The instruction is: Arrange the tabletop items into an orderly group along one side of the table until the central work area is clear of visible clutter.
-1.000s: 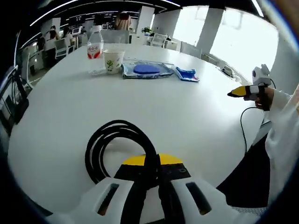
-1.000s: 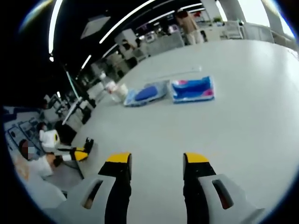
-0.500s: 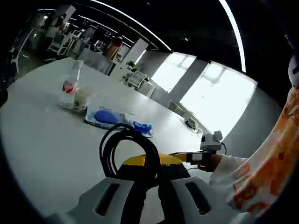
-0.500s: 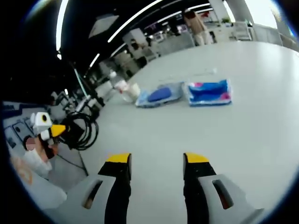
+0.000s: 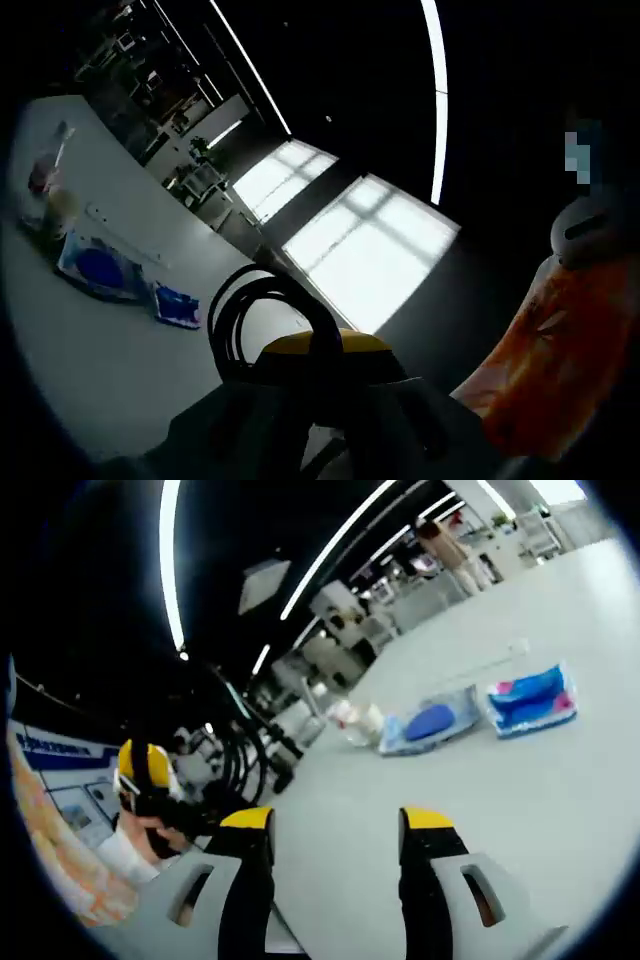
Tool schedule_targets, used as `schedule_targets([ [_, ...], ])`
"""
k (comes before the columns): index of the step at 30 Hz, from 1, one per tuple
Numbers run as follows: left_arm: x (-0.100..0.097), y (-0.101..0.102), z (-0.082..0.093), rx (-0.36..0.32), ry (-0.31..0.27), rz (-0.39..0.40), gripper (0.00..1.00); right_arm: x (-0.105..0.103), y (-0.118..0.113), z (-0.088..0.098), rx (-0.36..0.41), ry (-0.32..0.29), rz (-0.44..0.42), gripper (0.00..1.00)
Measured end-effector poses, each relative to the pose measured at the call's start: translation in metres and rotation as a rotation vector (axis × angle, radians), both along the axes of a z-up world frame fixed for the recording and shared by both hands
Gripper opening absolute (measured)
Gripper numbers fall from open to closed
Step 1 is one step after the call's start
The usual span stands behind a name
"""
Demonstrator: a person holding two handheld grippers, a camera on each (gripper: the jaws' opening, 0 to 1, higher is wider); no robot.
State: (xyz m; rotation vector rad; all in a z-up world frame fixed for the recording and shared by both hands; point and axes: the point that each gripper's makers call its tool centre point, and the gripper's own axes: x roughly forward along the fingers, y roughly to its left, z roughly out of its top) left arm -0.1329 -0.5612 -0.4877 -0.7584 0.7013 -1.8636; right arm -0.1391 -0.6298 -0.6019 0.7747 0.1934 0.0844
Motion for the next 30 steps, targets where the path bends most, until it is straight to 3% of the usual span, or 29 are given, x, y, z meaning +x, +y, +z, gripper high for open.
schedule_targets([
  [3, -0.006, -0.001, 0.008, -0.051, 0.052, -0.043, 0.03, 0.002, 0.007, 0.019, 0.107, -0.107, 0.027, 0.48],
  [4, -0.008, -0.001, 0.011, -0.063, 0.067, -0.056, 0.03, 0.003, 0.008, 0.024, 0.179, -0.145, 0.026, 0.49],
  [7, -0.009, 0.000, 0.019, -0.105, 0.107, -0.066, 0.03, 0.001, 0.008, 0.030, 0.293, -0.205, 0.017, 0.49],
  [9, -0.005, 0.002, 0.023, -0.126, 0.140, -0.066, 0.03, -0.002, 0.009, 0.038, 0.347, -0.260, 0.010, 0.54],
  [12, -0.003, 0.004, 0.029, -0.151, 0.165, -0.070, 0.03, -0.005, 0.017, 0.054, 0.502, -0.324, 0.055, 0.62],
  [15, -0.011, 0.003, 0.031, -0.151, 0.169, -0.111, 0.03, -0.003, 0.032, 0.067, 0.530, -0.357, 0.131, 0.68],
  [18, -0.023, 0.002, 0.032, -0.165, 0.190, -0.165, 0.03, 0.005, 0.054, 0.069, 0.530, -0.338, 0.220, 0.67],
  [20, -0.029, 0.001, 0.031, -0.167, 0.181, -0.180, 0.03, 0.009, 0.069, 0.063, 0.515, -0.303, 0.278, 0.61],
  [21, -0.031, 0.000, 0.029, -0.162, 0.166, -0.179, 0.03, 0.012, 0.068, 0.064, 0.533, -0.316, 0.263, 0.58],
  [24, -0.029, -0.002, 0.018, -0.122, 0.142, -0.153, 0.03, 0.005, 0.072, 0.073, 0.611, -0.361, 0.301, 0.34],
  [28, -0.017, 0.006, 0.017, -0.130, 0.177, -0.113, 0.04, -0.002, 0.065, 0.069, 0.627, -0.353, 0.300, 0.13],
  [30, -0.009, 0.008, 0.004, -0.082, 0.139, -0.072, 0.04, -0.002, 0.052, 0.065, 0.609, -0.352, 0.242, 0.10],
])
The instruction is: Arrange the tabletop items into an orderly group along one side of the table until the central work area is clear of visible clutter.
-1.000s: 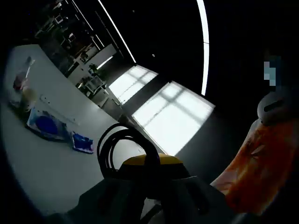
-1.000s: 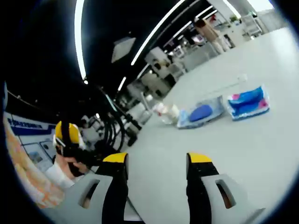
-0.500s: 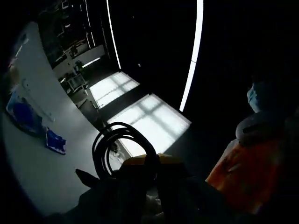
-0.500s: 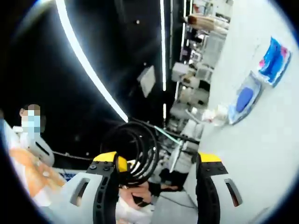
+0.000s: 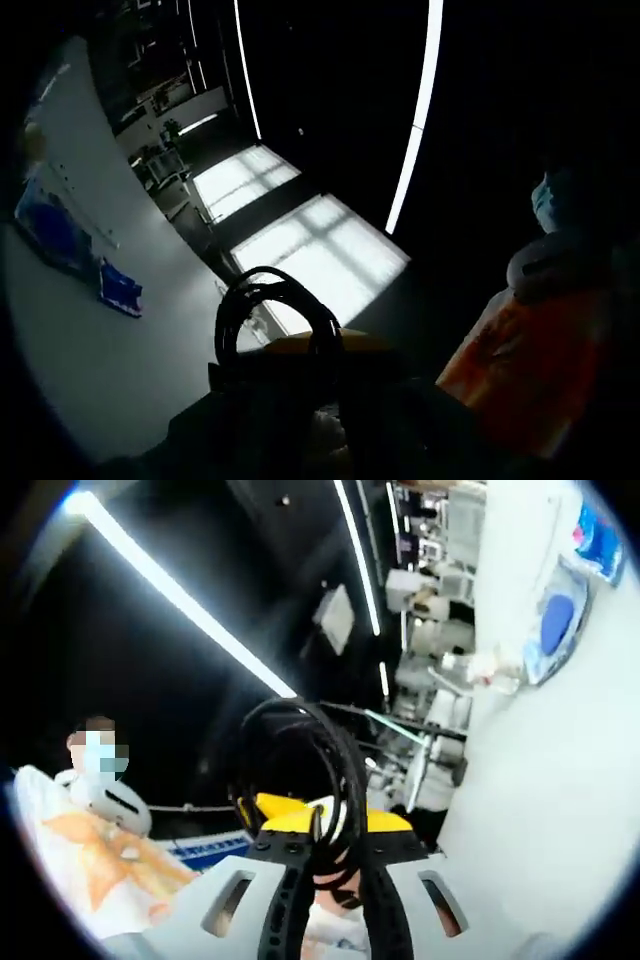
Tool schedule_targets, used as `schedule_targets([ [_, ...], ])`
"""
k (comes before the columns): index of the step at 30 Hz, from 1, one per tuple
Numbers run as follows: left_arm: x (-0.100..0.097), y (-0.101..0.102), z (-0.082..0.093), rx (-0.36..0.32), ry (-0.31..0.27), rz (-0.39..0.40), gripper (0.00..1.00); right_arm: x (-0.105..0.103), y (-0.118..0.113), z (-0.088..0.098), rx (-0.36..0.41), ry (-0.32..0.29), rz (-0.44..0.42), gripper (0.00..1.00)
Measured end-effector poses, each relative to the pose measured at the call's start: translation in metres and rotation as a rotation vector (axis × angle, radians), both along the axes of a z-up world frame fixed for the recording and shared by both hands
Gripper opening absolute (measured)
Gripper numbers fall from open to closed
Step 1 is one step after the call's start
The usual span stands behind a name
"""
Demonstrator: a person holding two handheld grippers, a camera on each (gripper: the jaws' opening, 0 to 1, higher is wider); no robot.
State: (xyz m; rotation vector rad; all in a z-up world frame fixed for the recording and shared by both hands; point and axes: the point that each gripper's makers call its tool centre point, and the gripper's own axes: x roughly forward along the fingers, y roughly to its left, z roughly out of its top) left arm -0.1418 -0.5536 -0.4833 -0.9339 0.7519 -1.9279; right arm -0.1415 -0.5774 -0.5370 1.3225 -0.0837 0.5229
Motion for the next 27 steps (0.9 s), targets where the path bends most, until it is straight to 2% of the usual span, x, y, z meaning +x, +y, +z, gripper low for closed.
schedule_targets([
  [2, 0.007, 0.001, -0.012, 0.054, -0.038, 0.038, 0.04, -0.001, -0.008, -0.004, -0.003, 0.018, -0.020, 0.06],
  [5, 0.021, 0.000, -0.038, 0.169, -0.108, 0.127, 0.06, -0.003, -0.024, -0.007, 0.061, 0.045, -0.069, 0.02],
  [6, 0.021, 0.002, -0.048, 0.219, -0.134, 0.120, 0.07, -0.005, -0.024, -0.008, 0.040, 0.049, -0.070, 0.02],
  [7, 0.018, 0.003, -0.055, 0.244, -0.160, 0.107, 0.07, -0.004, -0.026, -0.015, -0.007, 0.089, -0.081, 0.01],
  [9, 0.013, 0.003, -0.060, 0.265, -0.200, 0.100, 0.08, -0.005, -0.024, -0.026, -0.060, 0.150, -0.062, 0.01],
  [10, 0.012, 0.002, -0.064, 0.285, -0.220, 0.110, 0.08, -0.006, -0.024, -0.030, -0.073, 0.178, -0.053, 0.01],
  [12, 0.012, 0.002, -0.072, 0.313, -0.256, 0.142, 0.10, -0.006, -0.030, -0.028, -0.067, 0.182, -0.067, 0.01],
  [13, 0.020, 0.002, -0.079, 0.330, -0.321, 0.204, 0.11, -0.006, -0.032, -0.028, -0.063, 0.187, -0.073, 0.00],
  [15, 0.031, 0.005, -0.090, 0.356, -0.408, 0.280, 0.16, -0.007, -0.039, -0.026, -0.055, 0.187, -0.098, 0.00],
  [16, 0.033, 0.007, -0.092, 0.359, -0.410, 0.295, 0.23, -0.007, -0.041, -0.026, -0.055, 0.189, -0.108, 0.00],
  [18, 0.039, 0.012, -0.094, 0.368, -0.364, 0.333, 0.38, -0.007, -0.044, -0.028, -0.054, 0.192, -0.114, 0.00],
  [19, 0.044, 0.014, -0.094, 0.375, -0.356, 0.357, 0.52, -0.007, -0.045, -0.028, -0.058, 0.194, -0.118, 0.00],
  [21, 0.061, 0.024, -0.100, 0.407, -0.391, 0.439, 0.77, -0.007, -0.049, -0.030, -0.077, 0.206, -0.123, 0.00],
  [22, 0.073, 0.031, -0.103, 0.430, -0.430, 0.495, 0.92, -0.006, -0.051, -0.032, -0.093, 0.217, -0.126, 0.00],
  [23, 0.081, 0.038, -0.105, 0.444, -0.458, 0.528, 0.99, -0.006, -0.055, -0.036, -0.120, 0.239, -0.133, 0.00],
  [24, 0.090, 0.050, -0.109, 0.474, -0.489, 0.557, 0.98, -0.006, -0.056, -0.038, -0.127, 0.248, -0.135, 0.00],
  [25, 0.094, 0.058, -0.110, 0.489, -0.493, 0.573, 0.94, -0.005, -0.061, -0.042, -0.141, 0.269, -0.142, 0.00],
  [27, 0.108, 0.077, -0.114, 0.517, -0.502, 0.631, 0.96, -0.003, -0.069, -0.048, -0.165, 0.303, -0.154, 0.00],
])
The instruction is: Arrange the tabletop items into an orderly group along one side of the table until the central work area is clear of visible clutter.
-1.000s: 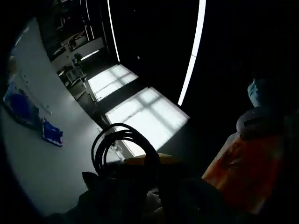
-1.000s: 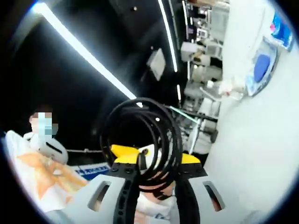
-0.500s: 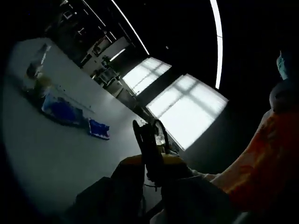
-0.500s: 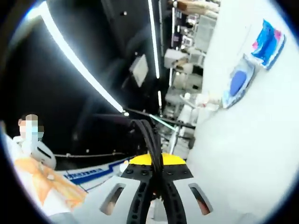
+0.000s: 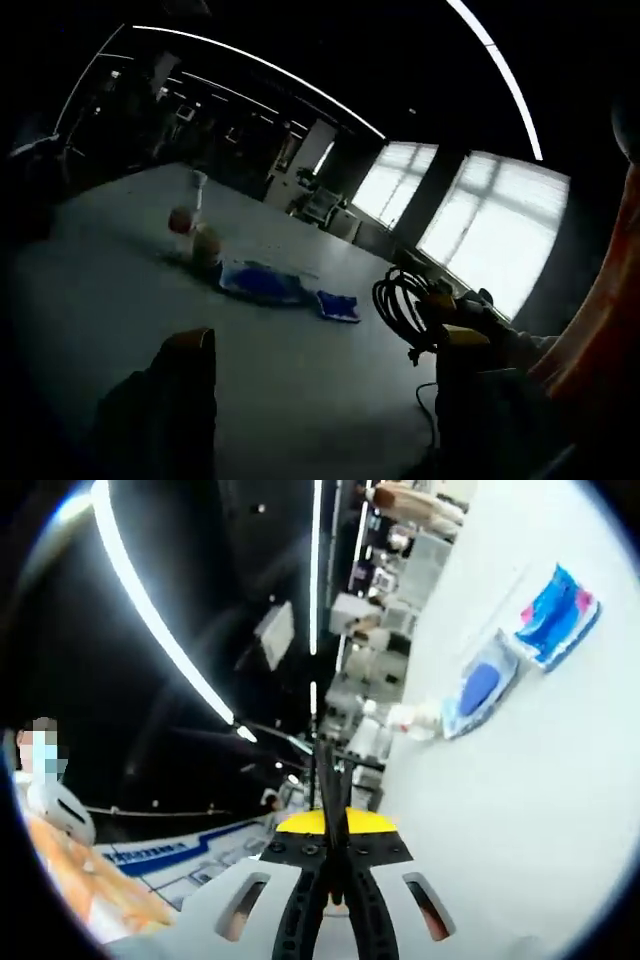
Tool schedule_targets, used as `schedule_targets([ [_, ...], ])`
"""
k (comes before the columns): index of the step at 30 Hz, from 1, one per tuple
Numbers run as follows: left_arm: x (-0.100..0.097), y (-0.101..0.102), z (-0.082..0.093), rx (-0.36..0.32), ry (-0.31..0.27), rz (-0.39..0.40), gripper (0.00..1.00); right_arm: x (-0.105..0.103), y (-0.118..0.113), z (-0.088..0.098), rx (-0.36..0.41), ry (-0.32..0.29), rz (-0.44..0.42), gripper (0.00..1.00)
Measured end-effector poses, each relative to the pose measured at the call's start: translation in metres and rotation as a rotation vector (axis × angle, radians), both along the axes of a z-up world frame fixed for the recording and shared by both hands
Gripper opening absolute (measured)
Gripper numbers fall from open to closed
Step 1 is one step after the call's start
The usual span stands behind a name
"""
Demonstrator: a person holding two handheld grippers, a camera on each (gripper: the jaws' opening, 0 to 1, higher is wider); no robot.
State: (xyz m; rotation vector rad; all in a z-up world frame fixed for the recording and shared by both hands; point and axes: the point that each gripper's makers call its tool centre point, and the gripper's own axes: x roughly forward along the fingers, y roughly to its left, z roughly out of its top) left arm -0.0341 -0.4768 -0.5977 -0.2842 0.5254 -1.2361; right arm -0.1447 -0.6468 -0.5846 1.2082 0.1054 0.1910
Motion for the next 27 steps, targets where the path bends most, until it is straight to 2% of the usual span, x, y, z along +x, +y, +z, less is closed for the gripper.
schedule_targets([
  [1, 0.005, 0.007, -0.002, 0.012, -0.012, 0.027, 1.00, 0.001, -0.007, -0.006, -0.022, 0.027, -0.009, 0.00],
  [5, 0.022, 0.043, -0.011, 0.076, -0.069, 0.110, 1.00, 0.005, -0.031, -0.023, -0.065, 0.084, -0.023, 0.00],
  [10, 0.024, 0.064, -0.019, 0.118, -0.102, 0.161, 1.00, 0.009, -0.053, -0.031, -0.075, 0.119, -0.054, 0.00],
  [13, 0.024, 0.068, -0.027, 0.123, -0.107, 0.186, 1.00, 0.012, -0.064, -0.035, -0.075, 0.131, -0.079, 0.00],
  [14, 0.023, 0.067, -0.030, 0.147, -0.109, 0.188, 1.00, 0.012, -0.068, -0.038, -0.073, 0.140, -0.093, 0.00],
  [15, 0.023, 0.065, -0.029, 0.152, -0.131, 0.183, 1.00, 0.012, -0.072, -0.041, -0.074, 0.147, -0.102, 0.00],
  [16, 0.026, 0.061, -0.023, 0.133, -0.188, 0.186, 1.00, 0.013, -0.076, -0.047, -0.075, 0.163, -0.115, 0.00],
  [17, 0.026, 0.060, -0.022, 0.127, -0.199, 0.190, 1.00, 0.012, -0.079, -0.051, -0.075, 0.174, -0.122, 0.00],
  [23, 0.037, 0.063, -0.024, 0.123, -0.210, 0.241, 1.00, 0.009, -0.090, -0.081, -0.074, 0.256, -0.145, 0.00],
  [27, 0.044, 0.069, -0.028, 0.151, -0.225, 0.280, 1.00, 0.006, -0.094, -0.097, -0.092, 0.306, -0.152, 0.01],
])
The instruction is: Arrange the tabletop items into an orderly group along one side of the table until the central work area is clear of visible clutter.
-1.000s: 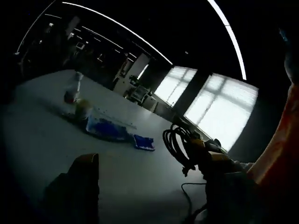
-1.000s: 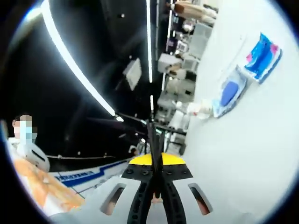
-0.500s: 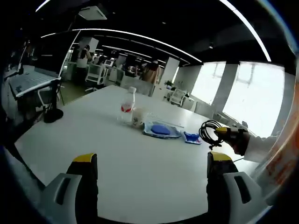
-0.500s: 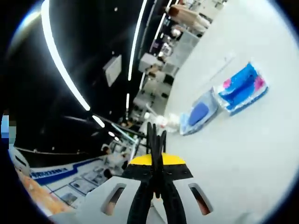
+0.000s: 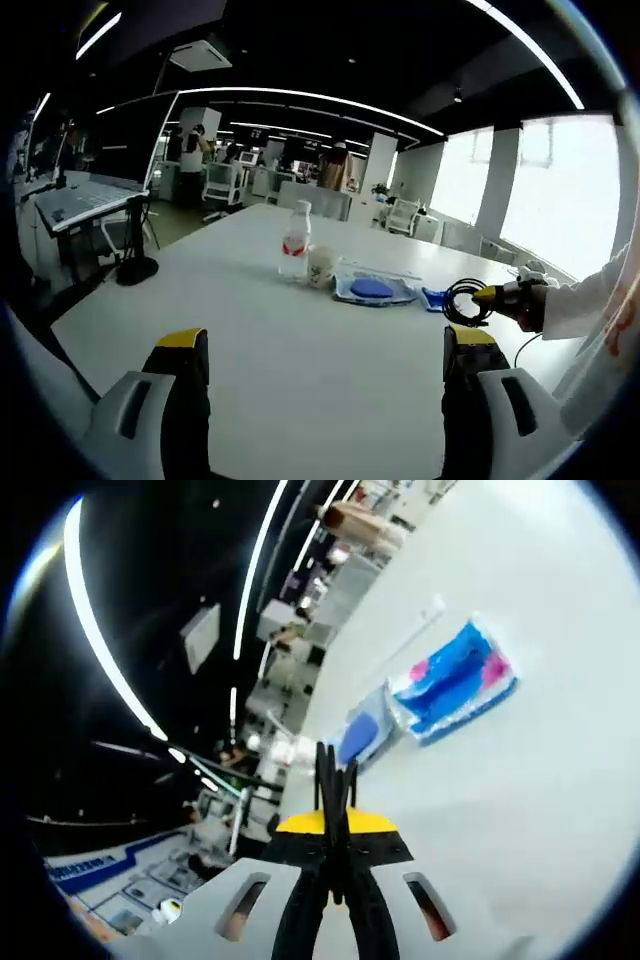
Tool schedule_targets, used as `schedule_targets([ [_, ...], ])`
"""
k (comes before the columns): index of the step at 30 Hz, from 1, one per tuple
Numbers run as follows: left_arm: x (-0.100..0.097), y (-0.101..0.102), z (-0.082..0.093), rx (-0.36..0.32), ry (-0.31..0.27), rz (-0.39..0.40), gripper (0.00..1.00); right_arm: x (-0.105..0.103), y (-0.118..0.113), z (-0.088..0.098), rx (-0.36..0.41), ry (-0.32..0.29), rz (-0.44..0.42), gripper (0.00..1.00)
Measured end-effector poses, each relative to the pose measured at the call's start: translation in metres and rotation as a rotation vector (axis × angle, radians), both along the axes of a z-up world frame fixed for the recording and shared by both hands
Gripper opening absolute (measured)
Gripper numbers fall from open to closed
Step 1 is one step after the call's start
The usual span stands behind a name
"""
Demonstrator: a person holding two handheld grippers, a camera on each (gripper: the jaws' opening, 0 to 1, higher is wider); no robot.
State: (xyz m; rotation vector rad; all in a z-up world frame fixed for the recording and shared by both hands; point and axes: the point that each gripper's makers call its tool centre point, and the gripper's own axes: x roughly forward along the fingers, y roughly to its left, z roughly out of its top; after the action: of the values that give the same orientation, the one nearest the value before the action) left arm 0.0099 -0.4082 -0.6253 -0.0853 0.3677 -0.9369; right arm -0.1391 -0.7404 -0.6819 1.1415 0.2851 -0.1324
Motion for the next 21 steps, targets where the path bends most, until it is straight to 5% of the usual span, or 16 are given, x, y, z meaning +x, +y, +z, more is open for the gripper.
schedule_targets([
  [7, -0.003, -0.003, -0.001, 0.011, -0.012, -0.020, 1.00, -0.006, -0.009, -0.033, -0.034, 0.100, -0.021, 0.01],
  [21, -0.005, -0.005, -0.004, 0.024, 0.000, -0.031, 0.99, -0.014, -0.029, -0.054, -0.139, 0.218, -0.040, 0.02],
])
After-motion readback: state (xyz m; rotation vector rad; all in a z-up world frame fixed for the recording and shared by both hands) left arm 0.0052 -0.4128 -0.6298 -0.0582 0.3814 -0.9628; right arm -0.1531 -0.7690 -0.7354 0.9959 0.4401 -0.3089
